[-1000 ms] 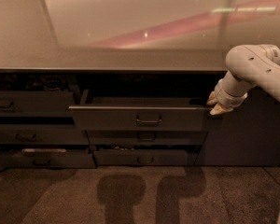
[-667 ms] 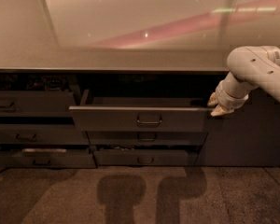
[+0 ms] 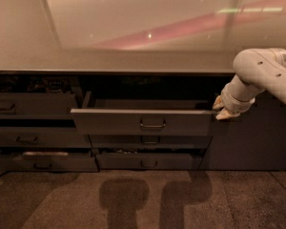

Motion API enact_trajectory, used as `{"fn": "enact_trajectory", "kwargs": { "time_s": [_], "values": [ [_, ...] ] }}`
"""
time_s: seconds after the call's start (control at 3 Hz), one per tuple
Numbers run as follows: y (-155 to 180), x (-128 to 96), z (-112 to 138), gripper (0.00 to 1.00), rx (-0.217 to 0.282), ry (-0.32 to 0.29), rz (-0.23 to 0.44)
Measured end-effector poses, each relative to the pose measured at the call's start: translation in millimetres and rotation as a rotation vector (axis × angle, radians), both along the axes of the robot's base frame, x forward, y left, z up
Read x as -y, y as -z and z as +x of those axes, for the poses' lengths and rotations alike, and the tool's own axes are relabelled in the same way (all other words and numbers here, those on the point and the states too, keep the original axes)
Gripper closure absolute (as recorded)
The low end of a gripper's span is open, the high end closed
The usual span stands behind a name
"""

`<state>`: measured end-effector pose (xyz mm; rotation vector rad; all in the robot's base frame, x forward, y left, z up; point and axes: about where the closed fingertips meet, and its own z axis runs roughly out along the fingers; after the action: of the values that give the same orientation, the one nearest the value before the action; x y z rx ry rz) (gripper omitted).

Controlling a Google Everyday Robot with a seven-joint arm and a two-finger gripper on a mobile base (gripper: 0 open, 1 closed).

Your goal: Open top drawer

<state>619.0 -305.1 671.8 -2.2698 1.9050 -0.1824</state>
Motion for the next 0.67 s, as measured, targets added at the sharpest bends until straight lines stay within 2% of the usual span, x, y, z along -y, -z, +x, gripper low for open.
{"fn": "enact_trajectory", "kwargs": {
  "time_s": [0.67],
  "values": [
    [-0.2, 0.3, -3.0, 1.00, 0.001, -0.003, 0.001]
  ]
}}
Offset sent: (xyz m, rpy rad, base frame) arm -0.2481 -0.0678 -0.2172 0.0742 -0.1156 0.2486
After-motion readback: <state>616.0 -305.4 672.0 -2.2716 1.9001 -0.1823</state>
